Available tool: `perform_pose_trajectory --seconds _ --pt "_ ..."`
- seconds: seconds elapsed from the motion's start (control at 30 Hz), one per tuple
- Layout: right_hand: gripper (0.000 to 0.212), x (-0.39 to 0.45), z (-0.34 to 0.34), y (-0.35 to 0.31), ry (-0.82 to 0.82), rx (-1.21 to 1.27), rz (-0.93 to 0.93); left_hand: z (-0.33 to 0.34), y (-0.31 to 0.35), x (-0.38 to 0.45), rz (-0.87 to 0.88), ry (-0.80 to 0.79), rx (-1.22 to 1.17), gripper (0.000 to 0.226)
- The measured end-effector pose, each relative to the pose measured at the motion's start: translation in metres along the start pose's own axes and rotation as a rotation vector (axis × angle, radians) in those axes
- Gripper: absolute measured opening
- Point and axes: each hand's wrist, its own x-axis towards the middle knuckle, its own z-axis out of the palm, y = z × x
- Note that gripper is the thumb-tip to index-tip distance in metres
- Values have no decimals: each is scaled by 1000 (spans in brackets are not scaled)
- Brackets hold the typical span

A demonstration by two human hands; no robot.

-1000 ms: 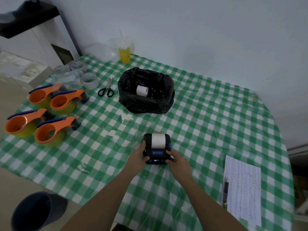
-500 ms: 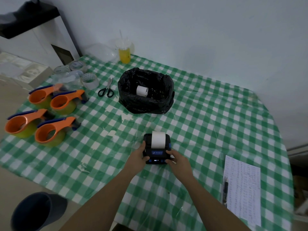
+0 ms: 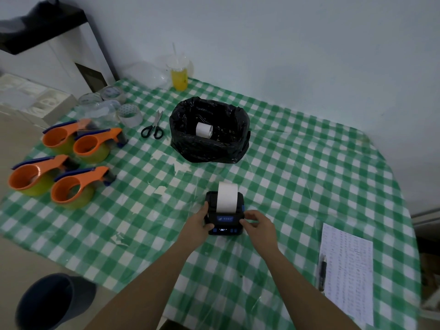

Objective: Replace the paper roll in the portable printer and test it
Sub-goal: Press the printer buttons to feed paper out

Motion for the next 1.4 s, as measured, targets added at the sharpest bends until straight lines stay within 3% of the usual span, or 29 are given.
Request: perform_pose_trajectory --seconds 1.4 --pt "17 2 0 -5 12 -6 10 -2 3 -2 -15 -13 -5 70"
